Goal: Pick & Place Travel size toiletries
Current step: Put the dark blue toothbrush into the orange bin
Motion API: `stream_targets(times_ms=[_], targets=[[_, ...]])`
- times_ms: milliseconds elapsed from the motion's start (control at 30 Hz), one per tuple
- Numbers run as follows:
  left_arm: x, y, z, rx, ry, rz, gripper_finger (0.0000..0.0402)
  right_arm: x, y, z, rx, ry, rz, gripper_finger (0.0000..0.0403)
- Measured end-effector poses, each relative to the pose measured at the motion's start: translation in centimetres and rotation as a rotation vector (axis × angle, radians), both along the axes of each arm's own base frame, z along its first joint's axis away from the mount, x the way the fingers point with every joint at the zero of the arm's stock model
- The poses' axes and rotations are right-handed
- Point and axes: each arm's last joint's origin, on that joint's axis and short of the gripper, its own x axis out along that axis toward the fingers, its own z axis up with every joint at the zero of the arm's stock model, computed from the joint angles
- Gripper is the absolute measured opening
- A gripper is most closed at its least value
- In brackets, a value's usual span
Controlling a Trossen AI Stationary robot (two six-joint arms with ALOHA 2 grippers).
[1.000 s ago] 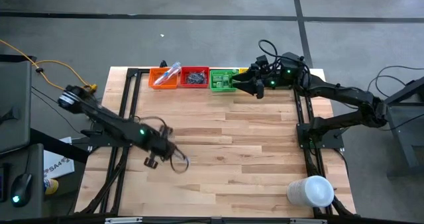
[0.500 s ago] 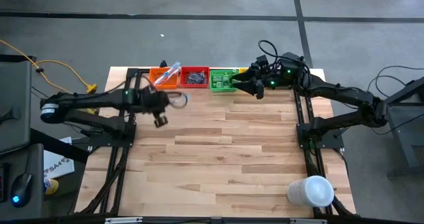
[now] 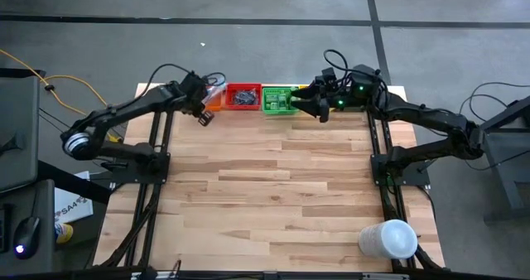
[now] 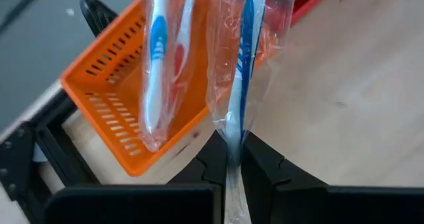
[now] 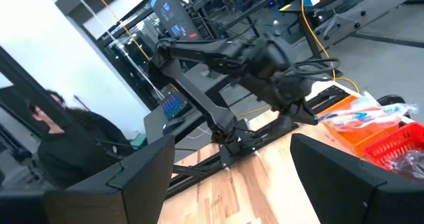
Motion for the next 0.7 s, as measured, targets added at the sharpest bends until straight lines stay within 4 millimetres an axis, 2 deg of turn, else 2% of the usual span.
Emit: stream_targets(times_ms=[233, 367, 567, 700], targets=[[-0.6, 3.5, -2.0, -0.043, 0.028, 0.003, 0.0018, 0.0, -0.1, 0.0, -0.03, 0.001, -0.028, 0.0295], [-1.2, 4.8, -2.4, -0.015, 0.05, 0.001, 0.002, 0.0, -0.2, 0.0, -0.026, 0.001, -0.065, 0.0295], [-2.3, 6.1, -1.6, 0.051, 0.088, -0.038, 0.0029, 0.0, -0.4, 0.0, -0.029, 0.003, -0.126, 0.0295], [-2.4, 6.5, -2.2, 0.044, 0.145, -0.079, 0.0025, 0.0, -0.4, 0.0, -0.03, 0.004, -0.175, 0.0295]])
